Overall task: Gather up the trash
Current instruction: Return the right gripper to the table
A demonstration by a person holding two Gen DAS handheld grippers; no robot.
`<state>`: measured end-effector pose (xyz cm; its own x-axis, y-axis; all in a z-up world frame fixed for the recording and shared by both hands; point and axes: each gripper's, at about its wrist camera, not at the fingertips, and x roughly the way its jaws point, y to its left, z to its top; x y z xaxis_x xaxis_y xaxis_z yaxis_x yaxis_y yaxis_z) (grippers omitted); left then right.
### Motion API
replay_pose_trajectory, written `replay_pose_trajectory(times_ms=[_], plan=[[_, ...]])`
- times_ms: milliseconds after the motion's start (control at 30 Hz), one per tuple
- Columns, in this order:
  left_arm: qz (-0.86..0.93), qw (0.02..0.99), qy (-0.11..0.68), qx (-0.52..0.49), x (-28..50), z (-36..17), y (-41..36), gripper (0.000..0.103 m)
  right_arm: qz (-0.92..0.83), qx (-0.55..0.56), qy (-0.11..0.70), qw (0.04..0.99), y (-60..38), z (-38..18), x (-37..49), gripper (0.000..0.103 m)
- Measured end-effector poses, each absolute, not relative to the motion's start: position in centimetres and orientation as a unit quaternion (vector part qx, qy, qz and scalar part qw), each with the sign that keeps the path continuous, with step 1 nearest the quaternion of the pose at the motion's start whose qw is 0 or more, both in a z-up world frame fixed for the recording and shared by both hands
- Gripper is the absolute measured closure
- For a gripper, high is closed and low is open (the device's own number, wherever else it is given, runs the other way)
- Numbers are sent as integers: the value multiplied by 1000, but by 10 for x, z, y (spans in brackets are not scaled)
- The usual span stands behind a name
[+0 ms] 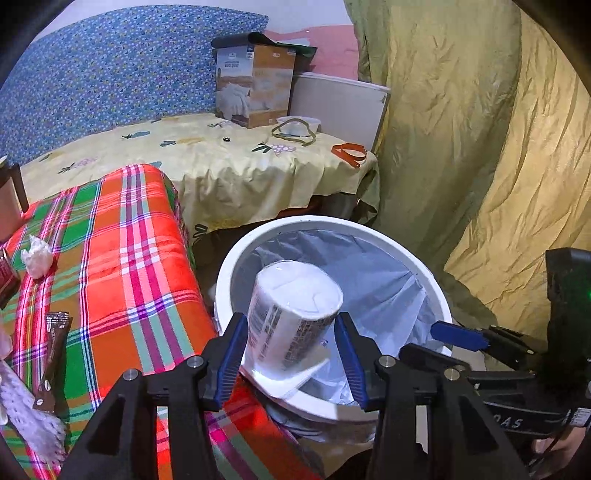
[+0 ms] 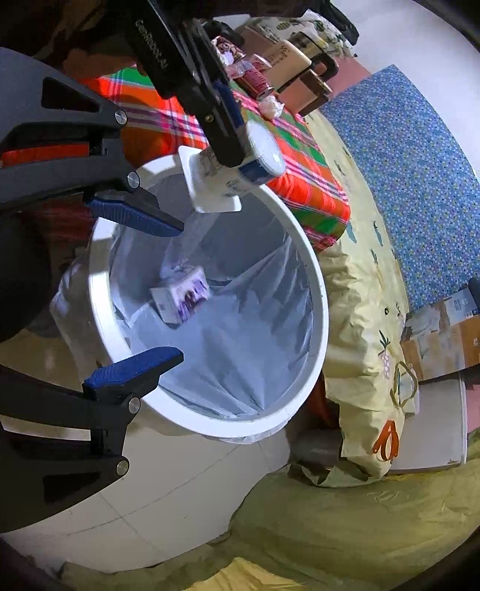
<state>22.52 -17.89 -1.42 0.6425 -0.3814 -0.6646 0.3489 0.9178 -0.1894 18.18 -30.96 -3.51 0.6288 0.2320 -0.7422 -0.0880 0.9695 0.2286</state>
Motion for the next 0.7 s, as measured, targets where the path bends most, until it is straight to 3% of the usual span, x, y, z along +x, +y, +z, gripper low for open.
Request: replay_pose_trajectory(times_ms=[700], plan=[[-113,930,346,-53,172,7,-108,54,147,86,372,912,-270,-7,162,37]])
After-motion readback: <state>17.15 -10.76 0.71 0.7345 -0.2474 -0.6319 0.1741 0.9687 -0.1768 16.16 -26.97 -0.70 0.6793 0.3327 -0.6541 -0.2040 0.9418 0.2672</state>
